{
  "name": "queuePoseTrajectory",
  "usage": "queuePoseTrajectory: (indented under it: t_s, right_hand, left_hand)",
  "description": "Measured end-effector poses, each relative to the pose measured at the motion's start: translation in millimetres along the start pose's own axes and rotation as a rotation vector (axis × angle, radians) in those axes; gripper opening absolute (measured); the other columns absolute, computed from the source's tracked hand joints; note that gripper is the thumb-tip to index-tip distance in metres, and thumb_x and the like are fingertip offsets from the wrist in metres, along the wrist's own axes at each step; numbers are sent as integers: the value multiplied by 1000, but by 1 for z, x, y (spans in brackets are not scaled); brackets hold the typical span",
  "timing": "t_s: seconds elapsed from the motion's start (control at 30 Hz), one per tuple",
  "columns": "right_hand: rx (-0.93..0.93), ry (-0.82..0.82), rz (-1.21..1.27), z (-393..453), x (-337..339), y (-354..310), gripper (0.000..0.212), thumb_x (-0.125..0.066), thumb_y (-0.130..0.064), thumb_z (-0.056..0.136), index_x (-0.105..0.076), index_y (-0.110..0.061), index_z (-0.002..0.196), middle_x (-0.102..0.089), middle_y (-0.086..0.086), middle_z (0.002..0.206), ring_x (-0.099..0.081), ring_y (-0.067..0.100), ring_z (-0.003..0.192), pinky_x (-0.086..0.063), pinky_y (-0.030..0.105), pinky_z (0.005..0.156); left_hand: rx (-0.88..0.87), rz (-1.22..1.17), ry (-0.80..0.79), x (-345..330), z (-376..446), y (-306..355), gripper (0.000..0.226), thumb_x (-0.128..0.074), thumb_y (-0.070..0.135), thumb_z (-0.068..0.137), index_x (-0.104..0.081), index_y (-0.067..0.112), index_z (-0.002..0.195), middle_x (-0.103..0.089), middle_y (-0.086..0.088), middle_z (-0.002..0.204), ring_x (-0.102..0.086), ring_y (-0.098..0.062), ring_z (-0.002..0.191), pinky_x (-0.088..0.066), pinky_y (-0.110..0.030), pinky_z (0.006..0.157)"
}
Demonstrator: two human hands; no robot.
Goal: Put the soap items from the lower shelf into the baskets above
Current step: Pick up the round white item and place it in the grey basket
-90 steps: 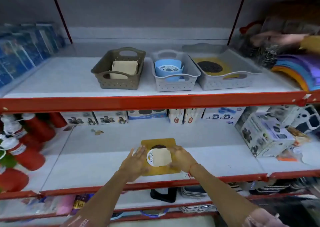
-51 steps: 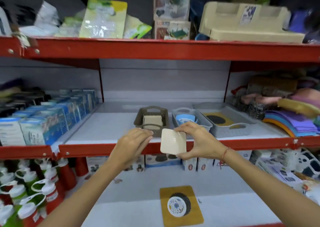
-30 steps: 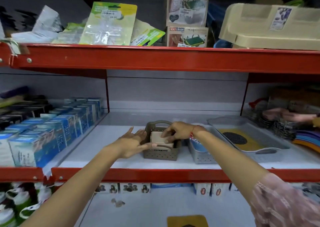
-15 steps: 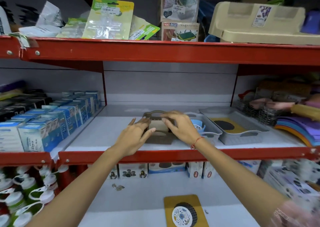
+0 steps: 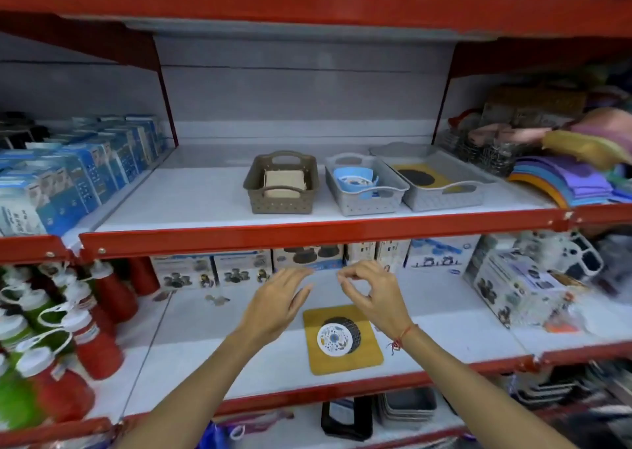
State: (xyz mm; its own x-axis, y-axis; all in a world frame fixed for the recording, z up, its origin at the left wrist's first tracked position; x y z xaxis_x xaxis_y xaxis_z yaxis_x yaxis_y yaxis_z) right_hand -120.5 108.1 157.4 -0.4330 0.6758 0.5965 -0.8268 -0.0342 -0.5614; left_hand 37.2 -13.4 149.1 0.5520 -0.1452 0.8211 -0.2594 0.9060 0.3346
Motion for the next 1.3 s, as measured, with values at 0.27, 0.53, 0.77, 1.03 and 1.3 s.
queuePoseTrajectory:
  t_s: [0.27,0.53,0.77,1.03,1.3]
  right_hand:
    - [-327,-531,-229,-39,-55,96,37,-67,-28,84,-64,-18,120,-65,3,123,-54,19,120,-44,32,102]
    - [-386,-873,-241,-45,-106,138,90,-73,-29,76,-22,-12,148,-28,5,154,-26,23,142,-23,28,118]
    - [-302,-913,-221,-39,-122,151,98,-73,-41,75,-16,-14,151,-25,5,156,-20,21,145,-17,28,118]
    - [-336,-769,-197,-37,-107,143,98,-74,-41,68,-23,-15,148,-39,4,147,-27,20,139,-31,29,114]
    - [-311,-629,-108,-32,-50,103,99,-77,-42,65,-26,-21,147,-46,-1,141,-38,18,133,-33,25,109]
  left_hand:
    - [141,132,-582,-102,-25,-36,115,11,78,58,-13,13,150,-11,-5,160,-6,-16,147,1,-34,118]
    - [245,260,-850,-166,-34,-57,151,42,80,24,5,4,149,10,-14,159,11,-23,147,9,-41,117]
    - [262,291,-882,-176,-25,-61,136,32,77,38,5,4,149,11,-15,159,13,-24,146,10,-43,116]
    - [284,226,-859,-159,-19,-54,150,39,80,26,-3,5,150,2,-12,160,6,-20,147,8,-40,117]
    - [250,180,-594,-108,-21,-27,129,32,77,50,-14,12,150,-9,-4,160,-5,-13,147,8,-26,113]
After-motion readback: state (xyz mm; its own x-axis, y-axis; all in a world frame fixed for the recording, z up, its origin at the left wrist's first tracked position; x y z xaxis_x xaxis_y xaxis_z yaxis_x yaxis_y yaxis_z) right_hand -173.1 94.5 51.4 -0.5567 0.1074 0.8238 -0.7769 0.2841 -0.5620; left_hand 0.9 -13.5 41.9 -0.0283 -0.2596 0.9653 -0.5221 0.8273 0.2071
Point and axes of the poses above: each hand's wrist, its own z-axis towards the middle knuckle, its own x-axis out of the back of the hand, y = z × x, the point moved 2 cm from there along z, towards the middle knuckle
